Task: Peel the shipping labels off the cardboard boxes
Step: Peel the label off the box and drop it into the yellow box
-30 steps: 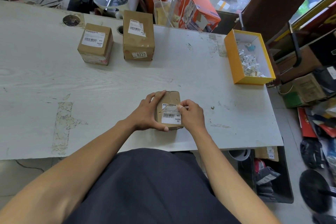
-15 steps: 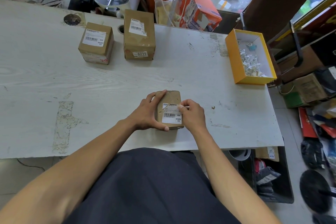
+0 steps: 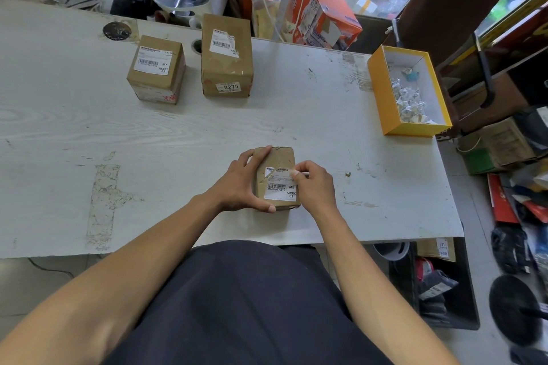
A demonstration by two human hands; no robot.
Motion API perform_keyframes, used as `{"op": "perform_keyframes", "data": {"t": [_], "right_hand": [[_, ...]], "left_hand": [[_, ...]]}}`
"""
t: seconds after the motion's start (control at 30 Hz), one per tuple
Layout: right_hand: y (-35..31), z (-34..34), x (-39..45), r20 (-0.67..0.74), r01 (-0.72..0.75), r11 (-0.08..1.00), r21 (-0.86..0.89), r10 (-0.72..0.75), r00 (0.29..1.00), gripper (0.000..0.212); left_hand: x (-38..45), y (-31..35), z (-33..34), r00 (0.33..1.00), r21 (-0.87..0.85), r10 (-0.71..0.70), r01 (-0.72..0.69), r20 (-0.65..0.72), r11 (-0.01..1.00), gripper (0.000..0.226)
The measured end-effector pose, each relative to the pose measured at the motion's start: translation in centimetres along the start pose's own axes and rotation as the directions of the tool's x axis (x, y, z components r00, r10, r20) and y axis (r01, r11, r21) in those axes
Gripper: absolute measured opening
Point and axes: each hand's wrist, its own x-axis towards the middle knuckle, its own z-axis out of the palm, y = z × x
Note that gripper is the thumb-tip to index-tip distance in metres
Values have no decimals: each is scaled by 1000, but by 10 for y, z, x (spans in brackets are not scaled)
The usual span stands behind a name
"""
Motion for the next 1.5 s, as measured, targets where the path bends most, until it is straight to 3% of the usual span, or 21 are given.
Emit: {"op": "perform_keyframes", "data": {"t": [1.5], "right_hand": [[-1, -2, 1, 3, 12, 999, -41, -12, 1000, 11]], "left_hand": [[1, -2, 1, 1000, -6, -14, 14, -4, 1000, 137]]}}
